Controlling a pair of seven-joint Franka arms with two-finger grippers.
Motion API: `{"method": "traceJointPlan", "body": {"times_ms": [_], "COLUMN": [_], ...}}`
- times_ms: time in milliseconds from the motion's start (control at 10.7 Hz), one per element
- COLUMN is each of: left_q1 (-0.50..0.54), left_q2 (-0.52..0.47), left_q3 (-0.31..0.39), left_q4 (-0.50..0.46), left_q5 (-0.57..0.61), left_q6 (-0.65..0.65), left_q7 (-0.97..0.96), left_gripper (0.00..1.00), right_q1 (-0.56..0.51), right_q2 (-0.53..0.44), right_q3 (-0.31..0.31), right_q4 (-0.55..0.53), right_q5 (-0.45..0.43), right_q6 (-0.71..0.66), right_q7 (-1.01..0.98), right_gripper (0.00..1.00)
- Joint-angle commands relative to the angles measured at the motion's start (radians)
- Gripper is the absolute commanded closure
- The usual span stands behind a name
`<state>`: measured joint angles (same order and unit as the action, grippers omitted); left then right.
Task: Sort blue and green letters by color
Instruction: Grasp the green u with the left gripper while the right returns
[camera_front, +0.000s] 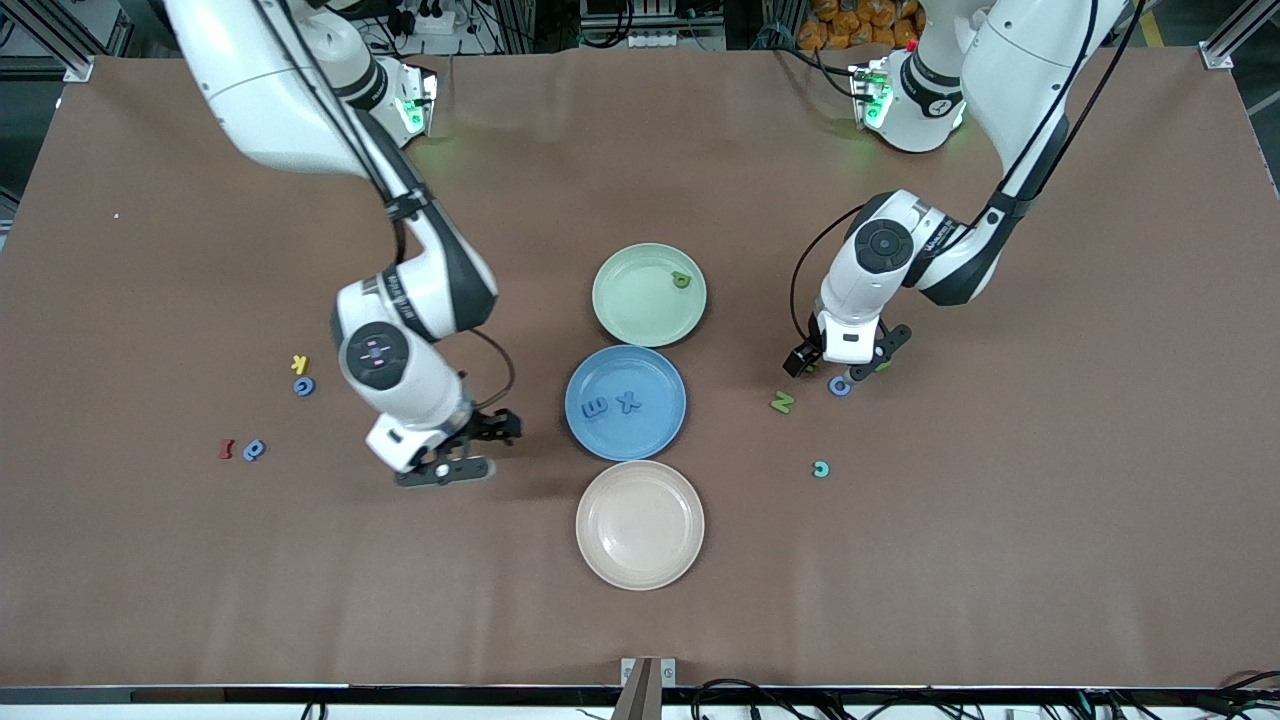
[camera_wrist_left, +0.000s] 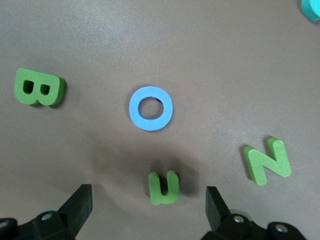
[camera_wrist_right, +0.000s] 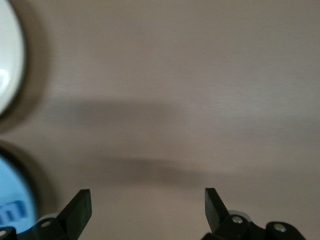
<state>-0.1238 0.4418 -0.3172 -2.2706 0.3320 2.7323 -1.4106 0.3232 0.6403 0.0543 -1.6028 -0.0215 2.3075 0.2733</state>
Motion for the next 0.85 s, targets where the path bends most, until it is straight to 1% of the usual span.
{"method": "traceJointPlan", "body": {"times_ms": [0, 188, 376, 469, 563, 657, 751], "left_q1": [-0.008, -0.010, -0.010, -0.008, -0.007, -0.007, -0.005], "left_q2": [0.021, 0.031, 0.037, 0.037, 0.037, 0.037, 0.037], "left_q3": [0.006, 0.006, 0.006, 0.007, 0.007, 0.007, 0.007], "left_q4": [0.016, 0.020, 0.025, 0.025, 0.025, 0.025, 0.032], "left_q5": [0.038, 0.038, 0.048, 0.071, 0.071, 0.073, 0.075], "left_q6": [-0.016, -0.016, -0.016, -0.016, -0.016, -0.017, -0.017], "left_q7": [-0.041, -0.041, -0.039, -0.041, -0.041, -0.039, -0.039], "left_gripper": [0.00, 0.00, 0.00, 0.28, 0.94, 1.00, 1.00], "right_q1": [-0.100, -0.170, -0.178, -0.178, -0.184, -0.190, -0.196], "right_q2": [-0.077, -0.099, -0.105, -0.105, -0.107, -0.107, -0.110], "right_q3": [0.015, -0.010, -0.089, -0.128, -0.154, -0.169, -0.181], "right_q4": [-0.101, -0.146, -0.149, -0.149, -0.152, -0.160, -0.163], "right_q5": [-0.012, -0.017, -0.014, -0.012, -0.005, -0.003, -0.003], "right_q6": [0.003, 0.007, 0.003, 0.001, 0.001, 0.003, 0.003], "right_q7": [-0.187, -0.221, -0.206, -0.195, -0.148, -0.052, 0.057], "right_gripper": [0.00, 0.00, 0.00, 0.00, 0.00, 0.00, 0.00]}}
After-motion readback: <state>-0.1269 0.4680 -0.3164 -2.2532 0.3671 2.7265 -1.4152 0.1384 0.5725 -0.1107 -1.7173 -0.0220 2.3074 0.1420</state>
